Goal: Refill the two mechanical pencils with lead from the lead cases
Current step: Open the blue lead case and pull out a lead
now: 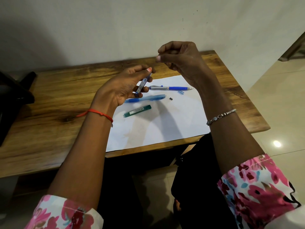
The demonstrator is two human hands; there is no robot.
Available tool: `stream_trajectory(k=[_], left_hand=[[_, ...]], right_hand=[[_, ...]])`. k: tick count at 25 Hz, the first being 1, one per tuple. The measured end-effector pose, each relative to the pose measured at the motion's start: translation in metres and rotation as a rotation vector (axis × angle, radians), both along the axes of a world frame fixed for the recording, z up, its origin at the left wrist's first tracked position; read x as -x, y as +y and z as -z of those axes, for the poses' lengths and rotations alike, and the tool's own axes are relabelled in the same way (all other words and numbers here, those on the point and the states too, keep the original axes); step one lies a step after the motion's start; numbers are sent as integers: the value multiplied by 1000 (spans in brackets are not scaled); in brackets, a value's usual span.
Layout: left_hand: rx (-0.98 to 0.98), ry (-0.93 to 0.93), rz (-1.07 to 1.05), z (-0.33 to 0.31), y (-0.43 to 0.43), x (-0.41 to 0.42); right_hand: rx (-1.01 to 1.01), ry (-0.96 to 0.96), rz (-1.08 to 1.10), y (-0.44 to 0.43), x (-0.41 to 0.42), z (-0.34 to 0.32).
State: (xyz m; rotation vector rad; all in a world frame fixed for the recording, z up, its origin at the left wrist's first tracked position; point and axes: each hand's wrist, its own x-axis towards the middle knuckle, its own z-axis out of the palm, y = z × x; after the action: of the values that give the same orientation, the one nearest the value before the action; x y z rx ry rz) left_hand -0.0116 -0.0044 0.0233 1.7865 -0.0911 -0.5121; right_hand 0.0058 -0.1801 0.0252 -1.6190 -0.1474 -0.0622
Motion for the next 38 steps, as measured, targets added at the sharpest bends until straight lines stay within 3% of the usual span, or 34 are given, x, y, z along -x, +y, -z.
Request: stream_trajectory(k=[6,11,18,22,28,33,38], left_hand=[[-19,-2,-28,0,3,-1],[-40,-11,-23,-1,3,0],[9,-34,5,-3,10,0],[147,-21,-3,-5,7,1],[178,8,-56,-6,3,2],[183,14,-27,-5,4,1],[158,-15,0,-6,7,-1]], right_hand=[[178,37,-70,-1,4,-1],[193,47,-48,2,5,-3],[-104,44,253,-5,1,-4],[-41,144,175,-5,0,-3],[40,136,32,1,0,0],[-74,171,15,-1,0,-2],[-336,54,84,-8,-4,-3]])
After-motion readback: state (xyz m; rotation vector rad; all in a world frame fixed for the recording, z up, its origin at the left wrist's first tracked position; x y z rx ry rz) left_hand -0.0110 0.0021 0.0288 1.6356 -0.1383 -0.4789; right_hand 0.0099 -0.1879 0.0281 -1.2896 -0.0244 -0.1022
